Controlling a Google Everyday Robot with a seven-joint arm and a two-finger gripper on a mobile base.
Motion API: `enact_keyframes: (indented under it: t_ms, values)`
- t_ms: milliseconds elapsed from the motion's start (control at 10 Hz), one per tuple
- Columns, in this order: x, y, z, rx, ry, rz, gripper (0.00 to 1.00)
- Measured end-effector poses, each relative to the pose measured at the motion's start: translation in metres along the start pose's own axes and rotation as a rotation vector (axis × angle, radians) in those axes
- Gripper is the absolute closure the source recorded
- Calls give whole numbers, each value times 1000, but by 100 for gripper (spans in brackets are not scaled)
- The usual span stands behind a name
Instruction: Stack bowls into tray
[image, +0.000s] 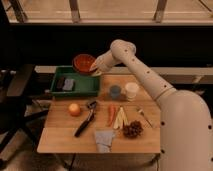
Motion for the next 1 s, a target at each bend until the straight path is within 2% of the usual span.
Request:
enact_keyframes:
  t_ms: [700, 900, 1000]
  values:
    - [1, 2, 3, -3, -6, 5, 100]
    - [-1, 12, 28, -14, -34, 11, 100]
    - [1, 23, 49, -19, -50, 18, 100]
